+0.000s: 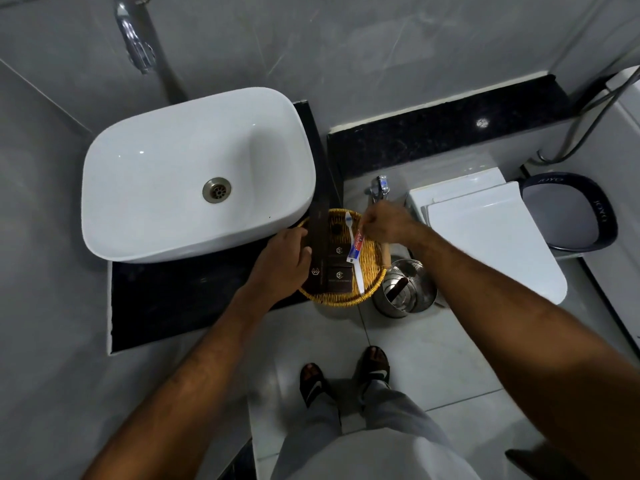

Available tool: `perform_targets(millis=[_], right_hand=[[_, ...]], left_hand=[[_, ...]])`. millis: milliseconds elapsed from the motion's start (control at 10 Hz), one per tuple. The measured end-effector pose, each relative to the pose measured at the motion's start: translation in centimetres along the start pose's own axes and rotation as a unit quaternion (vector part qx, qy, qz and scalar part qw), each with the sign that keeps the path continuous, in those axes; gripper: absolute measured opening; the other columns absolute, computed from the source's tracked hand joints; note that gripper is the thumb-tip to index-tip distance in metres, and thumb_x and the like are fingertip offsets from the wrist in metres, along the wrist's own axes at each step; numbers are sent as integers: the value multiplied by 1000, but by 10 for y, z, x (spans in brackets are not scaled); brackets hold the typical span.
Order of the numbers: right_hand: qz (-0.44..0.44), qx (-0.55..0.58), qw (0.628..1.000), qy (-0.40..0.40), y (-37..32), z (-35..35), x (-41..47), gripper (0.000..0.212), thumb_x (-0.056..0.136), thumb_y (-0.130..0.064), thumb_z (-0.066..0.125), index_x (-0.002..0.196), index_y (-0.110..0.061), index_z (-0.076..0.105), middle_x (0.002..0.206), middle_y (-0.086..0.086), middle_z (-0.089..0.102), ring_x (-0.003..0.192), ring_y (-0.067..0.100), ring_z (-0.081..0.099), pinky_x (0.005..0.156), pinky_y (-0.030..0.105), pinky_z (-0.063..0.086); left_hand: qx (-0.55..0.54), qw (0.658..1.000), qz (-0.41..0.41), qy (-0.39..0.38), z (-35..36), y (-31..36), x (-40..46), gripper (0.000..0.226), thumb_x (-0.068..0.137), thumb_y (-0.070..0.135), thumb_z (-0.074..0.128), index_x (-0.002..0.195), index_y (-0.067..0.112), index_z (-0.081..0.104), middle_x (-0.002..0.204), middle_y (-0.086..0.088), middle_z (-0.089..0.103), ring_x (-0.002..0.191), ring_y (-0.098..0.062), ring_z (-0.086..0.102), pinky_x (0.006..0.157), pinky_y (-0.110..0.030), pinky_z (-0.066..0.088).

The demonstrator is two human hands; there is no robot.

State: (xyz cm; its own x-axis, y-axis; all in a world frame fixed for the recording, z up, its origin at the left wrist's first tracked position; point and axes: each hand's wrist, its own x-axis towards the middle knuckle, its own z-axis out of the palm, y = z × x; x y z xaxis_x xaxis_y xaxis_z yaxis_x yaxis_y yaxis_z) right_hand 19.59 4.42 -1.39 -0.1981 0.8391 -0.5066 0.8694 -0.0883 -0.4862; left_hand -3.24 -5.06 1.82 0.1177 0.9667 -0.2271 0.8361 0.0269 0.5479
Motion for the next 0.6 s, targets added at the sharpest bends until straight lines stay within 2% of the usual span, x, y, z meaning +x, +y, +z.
perform_targets(millis=[100,200,300,400,500,600], right_hand=[[-7,0,1000,10,2,-14,5,13,92,-17,61,87,-11,71,89,5,70,84,15,66,65,27,51],[-28,-65,997,-11,1,-24,11,18,92,-20,61,74,-18,65,92,3,68,79,13,63,59,24,43],[-35,-124,991,-38,-2,-21,16,25,91,-21,59,68,-17,55,82,2,63,68,12,59,53,23,35],[-44,-125,991,-26,-2,-7,16,31,90,-18,61,63,-21,46,67,-2,52,60,11,52,50,22,32],[-28,-109,993,25,4,9,14,31,89,-17,62,62,-20,47,63,-1,51,54,9,48,51,24,36],[-17,-133,989,58,8,15,9,20,89,-20,61,69,-15,61,63,-1,57,55,10,54,55,27,45]], left_hand=[[5,1000,7,6,0,-2,-2,41,95,28,45,131,10,47,132,-14,54,121,-26,52,101,-41,45],[23,1000,14,13,-1,0,-4,40,95,26,46,130,8,48,130,-16,55,120,-29,53,101,-44,46],[68,997,33,25,1,3,-5,42,95,26,46,131,5,48,129,-18,57,118,-31,54,100,-46,45],[130,989,62,38,2,8,-7,44,95,28,45,133,4,47,129,-16,57,119,-30,52,103,-44,42],[167,980,93,59,1,7,-6,45,95,28,44,134,4,46,129,-16,56,120,-30,51,104,-44,41],[182,975,104,73,-4,10,-6,46,95,29,42,133,4,45,131,-17,54,123,-30,49,107,-45,40]])
